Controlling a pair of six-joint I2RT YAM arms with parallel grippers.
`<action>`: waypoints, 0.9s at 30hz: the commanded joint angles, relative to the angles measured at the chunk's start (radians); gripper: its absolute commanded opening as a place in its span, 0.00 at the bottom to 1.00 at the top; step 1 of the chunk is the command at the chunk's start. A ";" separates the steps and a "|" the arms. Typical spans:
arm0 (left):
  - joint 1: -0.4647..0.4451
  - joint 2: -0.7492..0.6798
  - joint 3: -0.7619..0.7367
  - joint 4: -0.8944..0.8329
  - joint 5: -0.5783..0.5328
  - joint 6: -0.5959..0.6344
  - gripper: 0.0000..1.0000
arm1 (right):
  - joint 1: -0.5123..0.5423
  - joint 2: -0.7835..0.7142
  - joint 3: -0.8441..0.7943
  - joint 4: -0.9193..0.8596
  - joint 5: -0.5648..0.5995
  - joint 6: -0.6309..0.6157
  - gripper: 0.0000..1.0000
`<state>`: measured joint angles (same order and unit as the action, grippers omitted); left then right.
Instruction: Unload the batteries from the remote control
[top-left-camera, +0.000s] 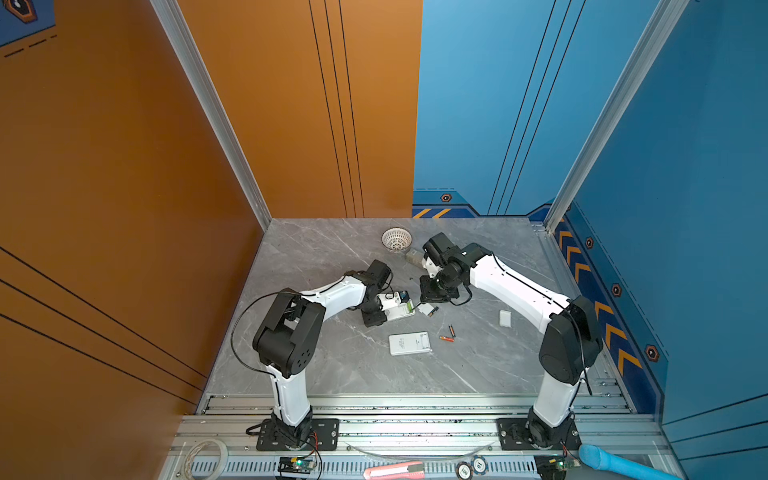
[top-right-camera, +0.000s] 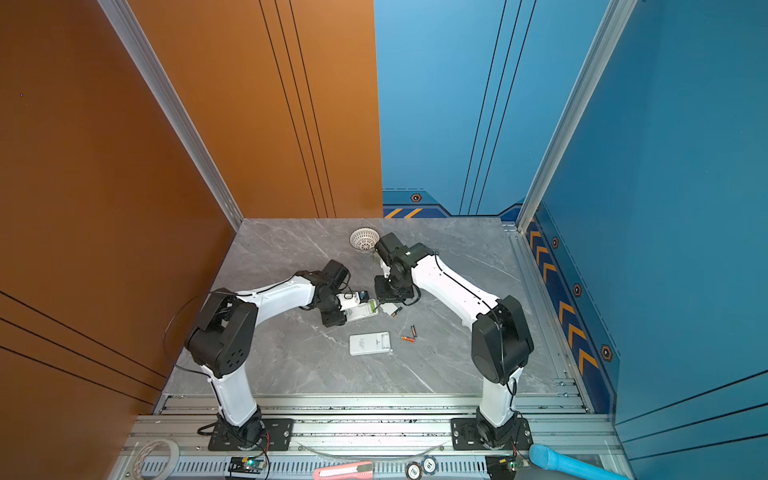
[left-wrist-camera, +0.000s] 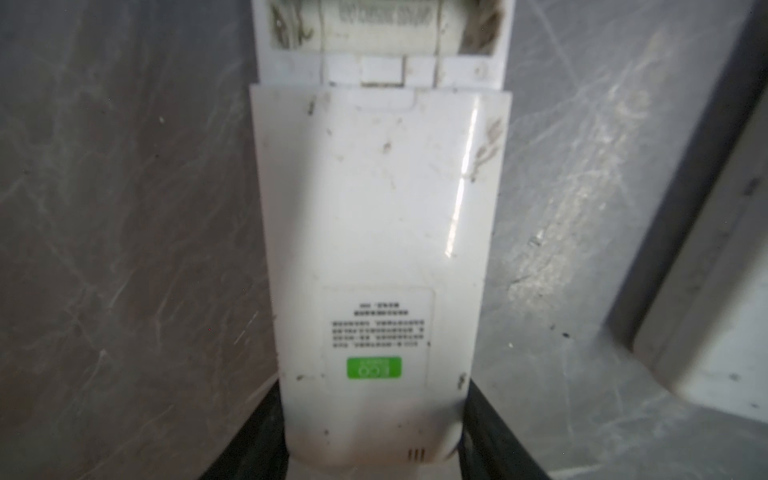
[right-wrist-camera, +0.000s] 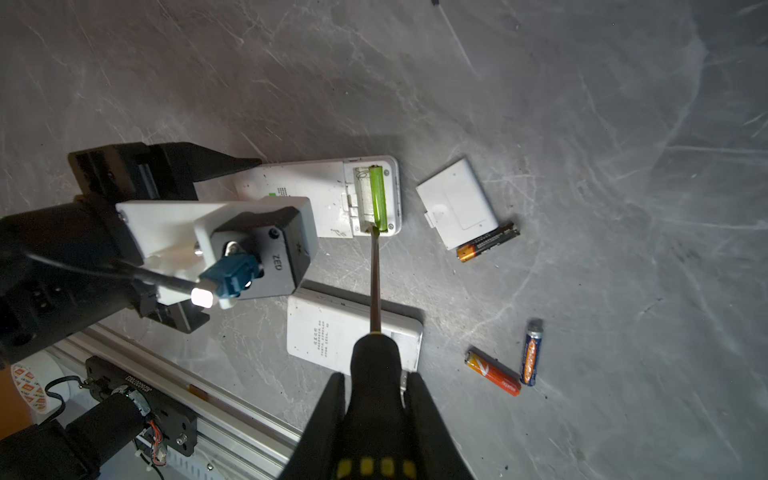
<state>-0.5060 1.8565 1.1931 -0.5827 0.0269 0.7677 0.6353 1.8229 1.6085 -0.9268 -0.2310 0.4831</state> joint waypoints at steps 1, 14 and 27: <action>-0.008 0.047 -0.016 -0.095 0.044 -0.010 0.12 | 0.006 -0.031 0.005 0.046 0.028 0.021 0.00; -0.006 0.065 0.000 -0.097 0.035 -0.026 0.09 | 0.007 -0.046 -0.012 0.006 0.033 0.024 0.00; -0.003 0.068 0.007 -0.097 0.036 -0.039 0.08 | 0.012 -0.039 -0.017 -0.029 0.030 0.020 0.00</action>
<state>-0.5049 1.8725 1.2163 -0.6140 0.0345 0.7410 0.6415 1.8156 1.6032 -0.9161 -0.2119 0.4976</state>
